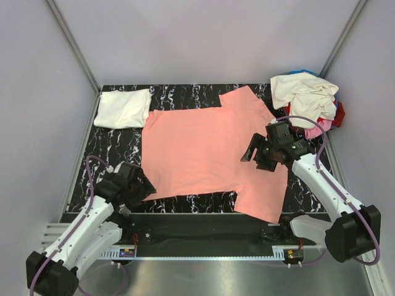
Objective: Fold and stack the t-shirts
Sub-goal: Fold the tshirt
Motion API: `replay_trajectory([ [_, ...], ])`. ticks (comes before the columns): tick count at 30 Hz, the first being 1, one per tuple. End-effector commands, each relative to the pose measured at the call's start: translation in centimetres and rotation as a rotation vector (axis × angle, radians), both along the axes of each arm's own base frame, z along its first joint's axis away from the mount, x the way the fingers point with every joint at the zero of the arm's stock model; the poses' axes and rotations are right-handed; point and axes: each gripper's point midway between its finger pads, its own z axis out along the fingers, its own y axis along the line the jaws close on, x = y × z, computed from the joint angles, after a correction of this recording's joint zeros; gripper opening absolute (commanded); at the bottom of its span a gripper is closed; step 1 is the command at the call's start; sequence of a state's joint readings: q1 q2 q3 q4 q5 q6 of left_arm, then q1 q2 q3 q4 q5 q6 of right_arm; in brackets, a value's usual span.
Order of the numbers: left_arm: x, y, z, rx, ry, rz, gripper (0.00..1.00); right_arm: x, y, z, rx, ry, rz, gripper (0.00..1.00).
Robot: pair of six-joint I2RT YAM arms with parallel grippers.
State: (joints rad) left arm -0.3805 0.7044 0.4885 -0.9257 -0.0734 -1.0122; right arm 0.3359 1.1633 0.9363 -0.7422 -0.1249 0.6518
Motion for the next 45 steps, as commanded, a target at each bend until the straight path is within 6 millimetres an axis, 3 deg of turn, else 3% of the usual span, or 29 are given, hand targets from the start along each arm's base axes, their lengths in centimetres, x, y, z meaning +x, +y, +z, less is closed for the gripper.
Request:
replay_trajectory([
  [1, 1.8, 0.4, -0.4, 0.026, -0.065, 0.099, 0.78, 0.4, 0.5, 0.6, 0.026, -0.043, 0.001, 0.78],
  [7, 2.2, 1.9, -2.6, 0.117, -0.054, 0.152, 0.78, 0.2, 0.4, 0.4, 0.024, -0.048, 0.010, 0.78],
  [14, 2.5, 3.0, -3.5, 0.158, -0.039, 0.160, 0.77, -0.3, 0.2, -0.2, 0.023, -0.042, 0.010, 0.79],
  [18, 3.0, 3.3, -3.4, 0.174, -0.043, 0.165, 0.71, -0.5, -0.4, -0.2, -0.004, -0.048, 0.002, 0.79],
  [25, 3.5, 3.0, -3.2, 0.157, -0.079, 0.141, 0.47, -1.9, -2.5, -0.6, -0.058, -0.038, -0.107, 0.80],
  [30, 3.9, 2.0, -3.5, 0.112, -0.103, 0.098, 0.22, -2.8, -4.9, -1.4, -0.128, -0.020, -0.233, 0.80],
  [33, 4.3, 1.6, -3.4, 0.108, -0.107, 0.077, 0.00, -4.2, -6.7, -2.6, -0.202, 0.055, -0.326, 0.83],
  [37, 4.7, 1.4, -3.4, 0.098, -0.123, 0.065, 0.00, -7.7, -8.1, -4.8, -0.267, 0.224, -0.411, 0.84],
  [41, 4.9, 1.1, -3.5, 0.093, -0.126, 0.052, 0.00, -9.9, -6.9, -6.7, -0.198, 0.313, -0.415, 0.79],
  [45, 4.9, 0.9, -3.9, 0.090, -0.107, 0.032, 0.00, -11.8, -4.0, -8.1, -0.073, 0.364, -0.328, 0.75],
])
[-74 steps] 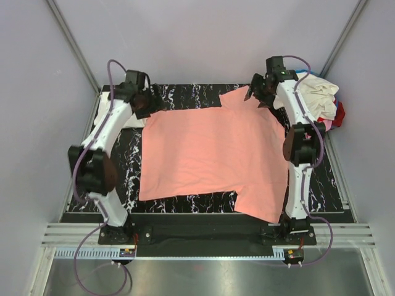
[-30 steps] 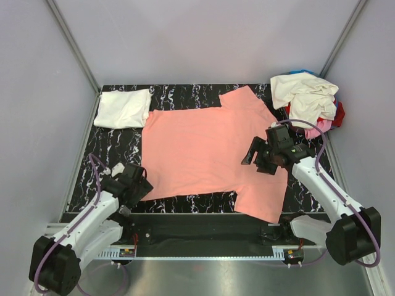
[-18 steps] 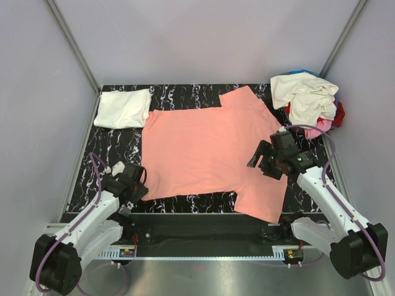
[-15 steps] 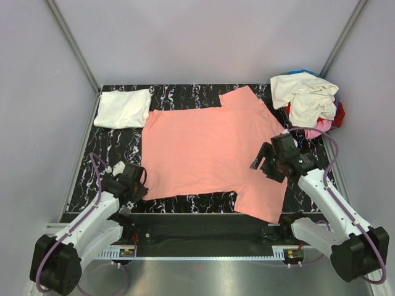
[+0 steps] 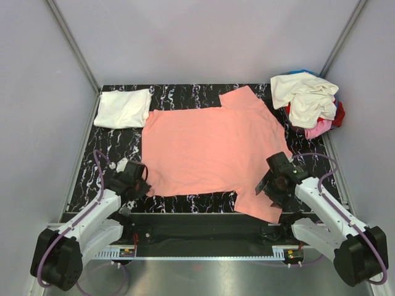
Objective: Fold and stack the t-shirts
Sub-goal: Fold the tshirt
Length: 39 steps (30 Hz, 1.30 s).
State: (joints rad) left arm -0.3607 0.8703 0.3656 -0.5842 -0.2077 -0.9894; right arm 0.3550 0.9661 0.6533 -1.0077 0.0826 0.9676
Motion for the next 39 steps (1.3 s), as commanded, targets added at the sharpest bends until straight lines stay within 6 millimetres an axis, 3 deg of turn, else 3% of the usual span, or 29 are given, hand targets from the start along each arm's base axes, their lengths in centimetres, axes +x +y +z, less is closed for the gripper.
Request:
replay_trajectory([
  [1, 0.6, -0.6, -0.1, -0.015, -0.015, -0.030, 0.00, -1.6, 2.8, -0.7, 0.130, 0.030, 0.029, 0.74],
  [6, 0.6, -0.8, -0.3, -0.025, -0.017, -0.040, 0.00, -3.4, 3.8, -2.8, 0.137, 0.108, 0.102, 0.73],
  [15, 0.7, -0.9, -0.2, -0.030, -0.026, -0.047, 0.00, -2.6, 3.5, -4.1, 0.070, 0.129, 0.142, 0.62],
  [29, 0.7, -0.8, -0.1, -0.028, -0.030, -0.045, 0.00, -0.8, 3.2, -4.5, -0.054, 0.129, 0.187, 0.24],
  [33, 0.7, -0.8, 0.0, -0.028, -0.031, -0.046, 0.00, -0.6, 3.2, -4.8, -0.076, 0.149, 0.202, 0.06],
  [35, 0.7, -0.8, -0.1, -0.029, -0.031, -0.047, 0.00, -0.8, 3.7, -4.7, -0.056, 0.160, 0.229, 0.08],
  [36, 0.7, -0.8, 0.0, -0.028, -0.032, -0.048, 0.00, -1.2, 3.7, -4.8, -0.049, 0.183, 0.246, 0.16],
  [37, 0.6, -0.8, 0.0, -0.027, -0.030, -0.048, 0.00, -1.4, 3.8, -4.5, -0.042, 0.198, 0.278, 0.32],
  [39, 0.7, -0.8, 0.1, -0.030, -0.038, -0.048, 0.00, -2.8, 4.9, -3.7, 0.032, 0.216, 0.308, 0.38],
])
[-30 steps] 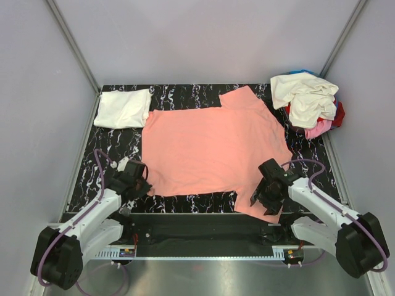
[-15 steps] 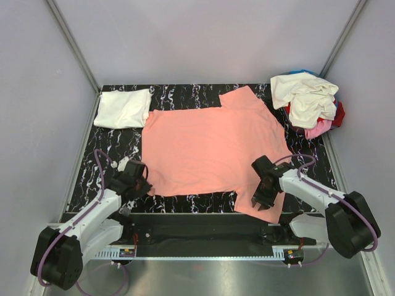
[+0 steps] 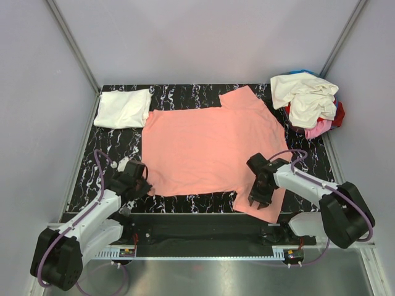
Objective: Fold and stack the t-shirts
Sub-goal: Fold the tshirt
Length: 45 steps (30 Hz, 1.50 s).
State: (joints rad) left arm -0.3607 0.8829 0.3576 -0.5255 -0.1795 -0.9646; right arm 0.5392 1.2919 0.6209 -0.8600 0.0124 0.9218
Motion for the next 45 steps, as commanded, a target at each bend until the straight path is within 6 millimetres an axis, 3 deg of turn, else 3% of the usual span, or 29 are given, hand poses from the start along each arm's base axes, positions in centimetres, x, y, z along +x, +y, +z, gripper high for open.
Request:
replay_trajectory([
  [1, 0.0, -0.1, 0.0, -0.008, -0.015, -0.012, 0.00, -1.2, 1.5, 1.6, 0.095, 0.013, 0.049, 0.46],
  [3, 0.0, -0.1, -0.1, -0.009, -0.011, -0.013, 0.00, -1.6, 1.8, 2.5, 0.150, -0.034, 0.016, 0.52],
  [5, 0.0, -0.2, -0.2, -0.007, 0.000, -0.016, 0.00, -2.1, 1.9, 1.9, 0.178, -0.041, -0.024, 0.57],
  [9, 0.1, -0.2, -0.2, -0.005, 0.002, -0.022, 0.00, -2.2, 2.3, 0.7, 0.165, 0.032, 0.016, 0.57],
  [14, 0.1, -0.2, -0.2, -0.008, -0.005, -0.021, 0.00, -0.9, 4.0, 0.0, 0.187, 0.082, 0.066, 0.58],
  [24, 0.1, -0.4, -0.6, -0.022, 0.001, -0.032, 0.00, 3.1, 5.0, -0.3, 0.122, 0.060, 0.126, 0.61],
  [28, 0.1, -0.4, -0.9, -0.025, 0.013, -0.034, 0.00, 6.5, 6.6, 0.4, 0.122, 0.012, 0.172, 0.63],
  [33, 0.2, -0.4, -1.0, -0.031, 0.011, -0.031, 0.00, 9.4, 8.4, 0.8, 0.135, -0.011, 0.210, 0.64],
  [35, 0.2, -0.3, -1.1, -0.032, 0.013, -0.032, 0.00, 9.9, 8.0, 0.9, 0.097, -0.014, 0.224, 0.63],
  [37, 0.2, -0.4, -1.0, -0.035, 0.011, -0.034, 0.00, 11.0, 7.6, 1.8, 0.060, -0.050, 0.247, 0.63],
  [40, 0.2, -0.4, -1.1, -0.035, 0.015, -0.034, 0.00, 10.9, 5.9, 3.9, -0.008, -0.094, 0.247, 0.63],
  [41, 0.2, -0.4, -1.1, -0.036, 0.012, -0.034, 0.00, 10.5, 5.2, 5.2, -0.013, -0.120, 0.243, 0.63],
  [43, 0.2, -0.4, -1.1, -0.035, 0.012, -0.035, 0.00, 8.9, 3.6, 5.5, -0.054, -0.117, 0.215, 0.63],
  [44, 0.2, -0.4, -1.1, -0.035, 0.013, -0.035, 0.00, 8.2, 3.0, 6.6, -0.042, -0.149, 0.199, 0.63],
  [45, 0.2, -0.4, -1.1, -0.036, 0.014, -0.036, 0.00, 6.6, 2.2, 5.9, -0.050, -0.123, 0.166, 0.63],
])
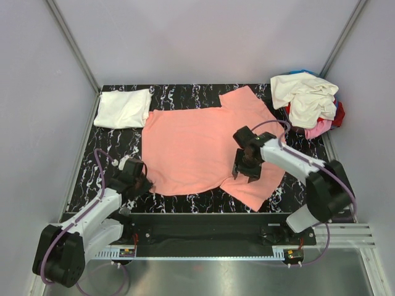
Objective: Fold and stack the t-shirts
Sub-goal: Fold the tshirt
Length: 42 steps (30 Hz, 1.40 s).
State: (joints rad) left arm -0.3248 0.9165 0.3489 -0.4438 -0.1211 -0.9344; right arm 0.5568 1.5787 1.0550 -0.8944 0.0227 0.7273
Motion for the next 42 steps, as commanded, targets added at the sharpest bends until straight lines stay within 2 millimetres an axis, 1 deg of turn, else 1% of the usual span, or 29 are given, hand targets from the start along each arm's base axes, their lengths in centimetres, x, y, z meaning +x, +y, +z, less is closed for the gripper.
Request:
replay_trajectory([
  [1, -0.8, 0.2, -1.1, 0.010, 0.034, -0.017, 0.00, -3.8, -3.4, 1.4, -0.060, -0.014, -0.067, 0.62],
  [2, -0.7, 0.2, -1.1, 0.009, 0.033, -0.017, 0.00, -4.4, -3.5, 2.0, -0.026, -0.043, -0.083, 0.62],
  [3, -0.8, 0.2, -1.1, 0.010, 0.034, -0.018, 0.00, -5.8, -4.2, 0.9, -0.035, -0.010, -0.115, 0.62],
  [5, -0.8, 0.2, -1.2, 0.010, 0.040, -0.018, 0.00, -6.7, -4.5, 0.4, -0.019, -0.007, -0.134, 0.61],
  [6, -0.8, 0.2, -1.1, 0.010, 0.037, -0.019, 0.00, -7.6, -4.8, -0.5, -0.028, 0.018, -0.132, 0.60],
  [9, -0.8, 0.2, -1.1, 0.009, 0.036, -0.018, 0.00, -9.2, -4.9, -1.8, -0.024, 0.088, -0.122, 0.56],
  [11, -0.8, 0.2, -1.1, 0.010, 0.036, -0.017, 0.00, -9.4, -4.9, -2.2, -0.022, 0.094, -0.115, 0.54],
  [12, -0.7, 0.2, -1.1, 0.009, 0.034, -0.018, 0.00, -9.6, -5.1, -2.4, -0.025, 0.101, -0.112, 0.54],
  [13, -0.7, 0.2, -1.1, 0.008, 0.035, -0.016, 0.00, -9.9, -4.7, -2.4, -0.004, 0.116, -0.105, 0.54],
  [16, -0.8, 0.2, -1.1, 0.010, 0.037, -0.018, 0.00, -10.2, -4.5, -2.8, 0.001, 0.138, -0.098, 0.55],
  [20, -0.8, 0.2, -1.2, 0.011, 0.042, -0.018, 0.00, -10.6, -4.3, -3.8, 0.006, 0.172, -0.084, 0.57],
  [25, -0.8, 0.2, -1.1, 0.009, 0.041, -0.019, 0.00, -10.4, -4.1, -4.3, 0.010, 0.167, -0.085, 0.56],
  [27, -0.8, 0.2, -1.0, 0.008, 0.038, -0.019, 0.00, -9.9, -4.3, -4.4, -0.025, 0.145, -0.089, 0.54],
  [28, -0.7, 0.1, -1.0, 0.007, 0.035, -0.019, 0.00, -10.1, -4.3, -4.6, -0.053, 0.155, -0.073, 0.48],
  [29, -0.8, 0.2, -1.0, 0.007, 0.038, -0.017, 0.00, -9.7, -3.8, -4.4, -0.055, 0.149, -0.070, 0.46],
  [31, -0.8, 0.2, -1.0, 0.009, 0.036, -0.018, 0.00, -9.5, -4.1, -4.6, -0.105, 0.145, -0.062, 0.38],
  [32, -0.8, 0.2, -0.9, 0.008, 0.033, -0.020, 0.00, -9.5, -4.1, -4.6, -0.107, 0.144, -0.050, 0.32],
  [34, -0.8, 0.2, -0.9, 0.008, 0.030, -0.019, 0.00, -9.3, -4.0, -4.5, -0.100, 0.132, -0.048, 0.25],
  [35, -0.8, 0.2, -0.9, 0.007, 0.027, -0.018, 0.00, -9.4, -4.1, -4.6, -0.101, 0.133, -0.045, 0.12],
  [36, -0.7, 0.2, -0.9, 0.006, 0.026, -0.016, 0.00, -9.4, -4.1, -4.6, -0.098, 0.131, -0.045, 0.03],
  [37, -0.8, 0.2, -0.9, 0.005, 0.029, -0.019, 0.00, -9.2, -4.0, -4.4, -0.086, 0.114, -0.047, 0.00],
  [38, -0.8, 0.2, -0.9, 0.006, 0.031, -0.020, 0.00, -9.4, -4.1, -4.4, -0.085, 0.115, -0.047, 0.00],
  [39, -0.8, 0.1, -0.9, 0.004, 0.031, -0.020, 0.00, -9.2, -4.2, -4.2, -0.088, 0.101, -0.045, 0.00],
  [40, -0.8, 0.1, -0.8, 0.006, 0.031, -0.023, 0.00, -9.4, -4.6, -3.7, -0.099, 0.098, -0.047, 0.00],
  [42, -0.8, 0.3, -0.5, 0.011, 0.022, -0.023, 0.00, -8.8, -4.9, -2.7, -0.115, 0.059, -0.066, 0.00],
])
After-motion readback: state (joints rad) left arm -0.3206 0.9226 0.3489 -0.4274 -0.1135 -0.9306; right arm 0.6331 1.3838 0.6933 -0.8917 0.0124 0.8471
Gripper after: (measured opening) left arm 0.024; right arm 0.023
